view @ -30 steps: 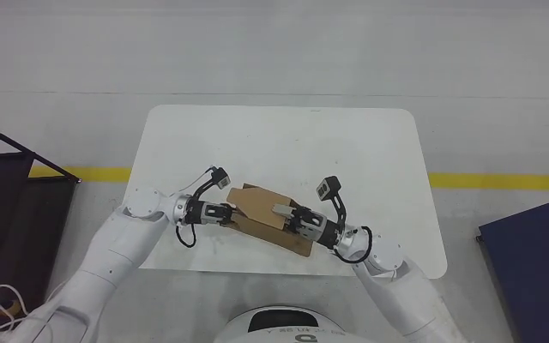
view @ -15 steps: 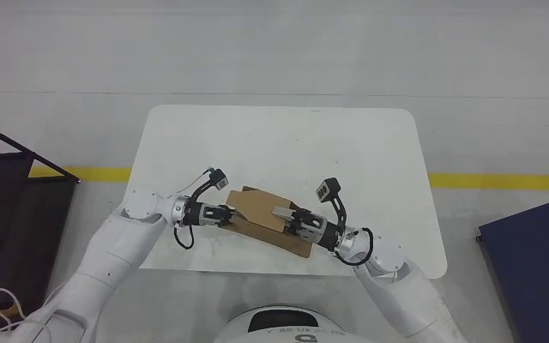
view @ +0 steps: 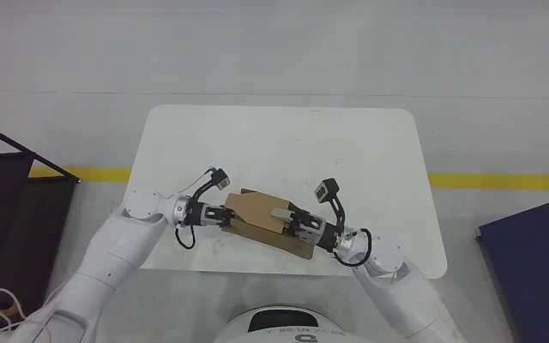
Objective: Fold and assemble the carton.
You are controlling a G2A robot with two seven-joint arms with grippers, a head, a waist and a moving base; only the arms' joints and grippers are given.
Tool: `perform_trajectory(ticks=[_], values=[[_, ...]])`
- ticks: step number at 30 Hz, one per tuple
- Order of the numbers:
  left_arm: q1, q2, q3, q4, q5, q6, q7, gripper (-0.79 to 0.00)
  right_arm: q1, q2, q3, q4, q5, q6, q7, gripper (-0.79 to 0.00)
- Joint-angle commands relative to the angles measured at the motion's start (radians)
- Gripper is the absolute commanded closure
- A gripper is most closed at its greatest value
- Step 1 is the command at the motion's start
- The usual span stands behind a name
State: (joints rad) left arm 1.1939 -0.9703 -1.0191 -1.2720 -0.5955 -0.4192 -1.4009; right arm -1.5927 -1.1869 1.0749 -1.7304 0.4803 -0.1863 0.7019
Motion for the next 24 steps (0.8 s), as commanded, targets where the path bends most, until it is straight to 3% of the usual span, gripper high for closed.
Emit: perform_trajectory(ticks=[1,24], values=[[0.004,0.000,0.000,-0.008,-0.010,-0.004,0.004,-0.259,-0.001,0.000,0.001,0.001,0.006,-0.001,0.002,0.000],[0.042,0.023,-0.023,-0.048,-0.125,-0.007,0.007,-0.234,-0.001,0.011,0.019,-0.002,0.059,0.021,0.079,0.000]])
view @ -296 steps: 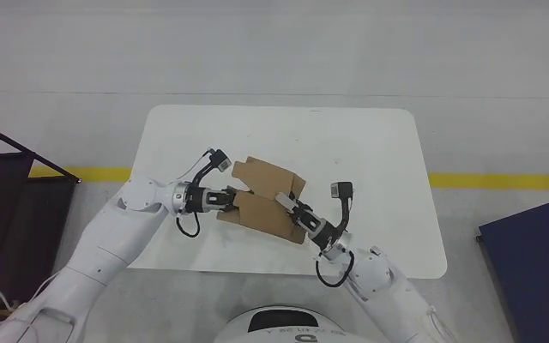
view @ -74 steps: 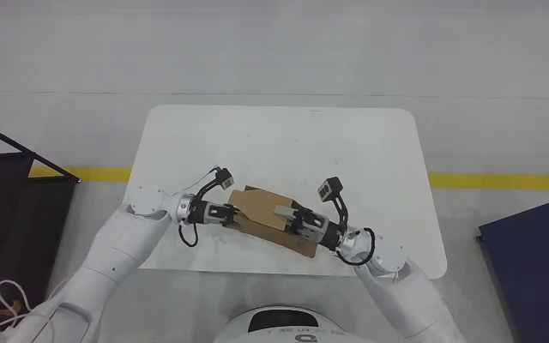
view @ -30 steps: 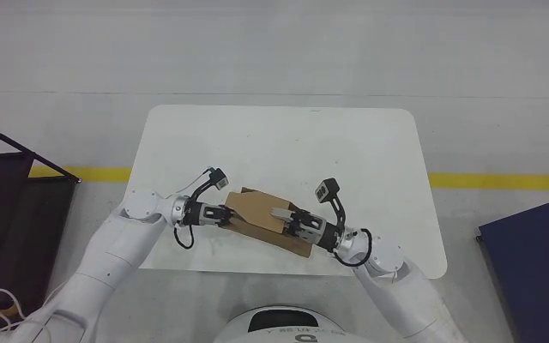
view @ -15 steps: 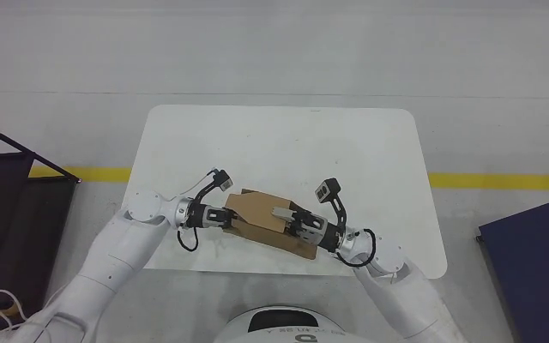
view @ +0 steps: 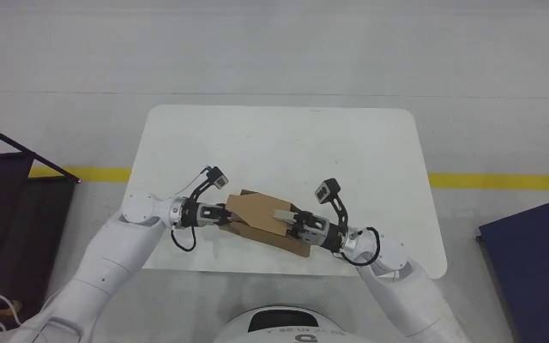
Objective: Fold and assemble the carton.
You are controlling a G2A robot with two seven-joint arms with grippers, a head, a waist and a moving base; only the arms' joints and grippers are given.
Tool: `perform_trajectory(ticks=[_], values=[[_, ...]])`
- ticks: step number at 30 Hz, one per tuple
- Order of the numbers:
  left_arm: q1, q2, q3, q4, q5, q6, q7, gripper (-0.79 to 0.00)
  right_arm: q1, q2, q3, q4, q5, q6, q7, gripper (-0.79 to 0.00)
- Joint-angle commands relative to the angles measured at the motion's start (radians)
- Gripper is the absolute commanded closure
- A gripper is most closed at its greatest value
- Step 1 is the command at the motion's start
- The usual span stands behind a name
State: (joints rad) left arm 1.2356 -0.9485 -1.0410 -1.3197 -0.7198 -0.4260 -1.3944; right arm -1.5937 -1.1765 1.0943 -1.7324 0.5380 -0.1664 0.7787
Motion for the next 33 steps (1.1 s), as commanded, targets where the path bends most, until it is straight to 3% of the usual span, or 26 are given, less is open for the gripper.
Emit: perform_trajectory(ticks=[1,5,10,22,23,27,33], values=[[0.001,0.003,-0.003,0.001,0.001,-0.001,0.001,-0.234,-0.001,0.001,0.000,-0.001,0.005,0.002,0.006,0.000],[0.000,0.009,-0.004,0.014,0.040,-0.002,0.002,-0.203,-0.001,0.003,0.001,-0.003,-0.005,0.005,0.017,0.000],[-0.002,0.011,0.008,0.014,0.058,-0.015,0.015,0.000,0.000,0.005,-0.002,-0.004,-0.016,0.010,0.010,0.000],[-0.015,0.012,0.036,0.029,0.069,-0.027,0.027,0.000,0.001,0.004,-0.007,-0.004,-0.027,0.011,-0.043,0.000],[-0.016,0.013,0.036,0.032,0.066,-0.027,0.027,0.000,0.001,0.004,-0.007,-0.005,-0.028,0.010,-0.047,-0.117],[-0.013,0.013,0.033,0.048,0.027,-0.020,0.020,0.000,0.000,0.005,-0.008,-0.006,-0.032,0.008,-0.053,-0.172],[-0.014,0.015,0.025,0.085,0.007,-0.014,0.014,0.000,-0.003,0.006,-0.006,-0.010,-0.027,0.003,-0.054,-0.135]])
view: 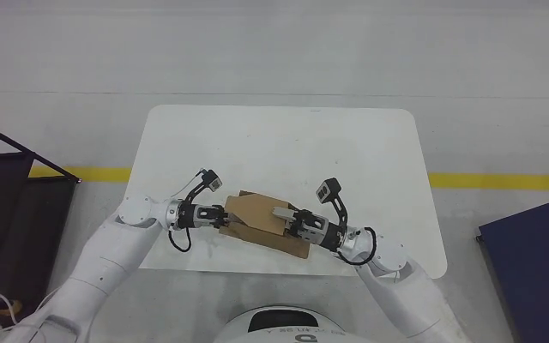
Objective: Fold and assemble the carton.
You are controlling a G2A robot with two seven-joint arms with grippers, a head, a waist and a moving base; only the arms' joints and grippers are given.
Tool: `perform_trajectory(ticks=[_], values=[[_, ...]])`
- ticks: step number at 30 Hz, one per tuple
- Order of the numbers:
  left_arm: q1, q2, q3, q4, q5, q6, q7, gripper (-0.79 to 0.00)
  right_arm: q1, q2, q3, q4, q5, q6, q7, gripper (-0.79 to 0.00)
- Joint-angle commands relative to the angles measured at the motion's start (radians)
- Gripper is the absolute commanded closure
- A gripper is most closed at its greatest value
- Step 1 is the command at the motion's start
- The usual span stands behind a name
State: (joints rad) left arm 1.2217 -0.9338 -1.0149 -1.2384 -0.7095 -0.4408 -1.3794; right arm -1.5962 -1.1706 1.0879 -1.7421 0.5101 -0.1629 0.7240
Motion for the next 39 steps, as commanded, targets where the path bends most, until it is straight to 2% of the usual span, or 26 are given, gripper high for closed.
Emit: perform_trajectory(ticks=[1,4,5,6,16,27,32,39], values=[[-0.001,0.000,-0.001,0.007,-0.007,0.002,-0.002,0.000,-0.002,0.001,0.001,-0.001,0.000,0.000,0.002,-0.135],[-0.003,0.000,-0.002,0.013,-0.008,0.004,-0.004,0.000,-0.003,0.002,0.002,-0.004,-0.001,-0.002,0.004,-0.108],[-0.005,0.000,-0.002,0.013,-0.006,0.006,-0.006,0.000,-0.004,0.002,0.001,-0.004,-0.002,-0.002,0.005,-0.012],[-0.007,0.000,-0.002,0.013,-0.004,0.006,-0.006,0.000,-0.004,0.002,0.001,-0.005,-0.002,-0.002,0.004,0.000],[-0.010,0.001,-0.011,0.025,0.004,0.002,-0.002,0.000,-0.003,0.004,0.001,-0.005,-0.011,0.000,-0.001,0.000],[0.083,0.034,-0.098,-0.027,-0.007,-0.012,0.012,-0.018,-0.006,0.007,0.030,0.002,0.023,-0.017,-0.013,0.000],[0.127,0.045,-0.118,-0.021,-0.008,-0.021,0.021,-0.003,-0.019,0.011,0.056,-0.003,0.054,-0.031,-0.004,0.000],[0.122,0.044,-0.105,-0.053,-0.014,-0.034,0.034,-0.012,-0.025,0.013,0.056,-0.010,0.057,-0.029,0.010,0.000]])
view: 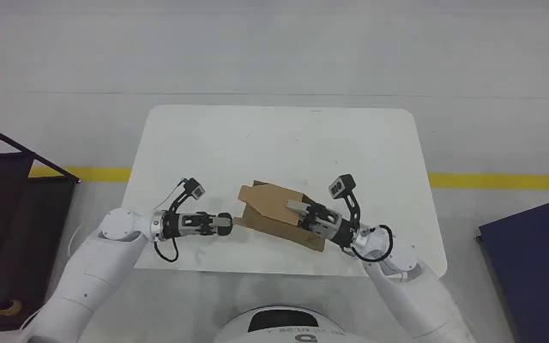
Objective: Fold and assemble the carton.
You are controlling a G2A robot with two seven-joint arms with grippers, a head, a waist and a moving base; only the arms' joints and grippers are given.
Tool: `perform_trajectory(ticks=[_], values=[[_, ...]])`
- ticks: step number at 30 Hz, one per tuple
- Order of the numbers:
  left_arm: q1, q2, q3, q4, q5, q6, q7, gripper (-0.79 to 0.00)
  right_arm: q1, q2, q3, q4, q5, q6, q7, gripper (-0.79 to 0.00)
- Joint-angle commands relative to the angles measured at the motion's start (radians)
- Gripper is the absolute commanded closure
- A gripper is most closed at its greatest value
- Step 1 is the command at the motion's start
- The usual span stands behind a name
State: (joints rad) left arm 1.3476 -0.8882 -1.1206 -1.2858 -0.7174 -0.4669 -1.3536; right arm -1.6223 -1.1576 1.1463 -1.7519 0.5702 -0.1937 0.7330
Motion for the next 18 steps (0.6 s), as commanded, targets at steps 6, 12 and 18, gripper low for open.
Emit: perform_trajectory(ticks=[6,12,18], values=[[-0.017,-0.006,0.007,-0.031,-0.015,-0.049,0.049,0.000,0.006,-0.002,-0.023,-0.002,-0.022,0.005,0.000,0.000],[-0.045,-0.012,0.030,-0.059,-0.018,-0.040,0.040,0.000,0.006,-0.002,-0.030,-0.003,-0.026,0.006,0.003,0.000],[-0.067,-0.020,0.057,-0.069,-0.043,-0.031,0.031,0.000,0.010,-0.002,-0.037,0.001,-0.028,0.009,0.001,0.000]])
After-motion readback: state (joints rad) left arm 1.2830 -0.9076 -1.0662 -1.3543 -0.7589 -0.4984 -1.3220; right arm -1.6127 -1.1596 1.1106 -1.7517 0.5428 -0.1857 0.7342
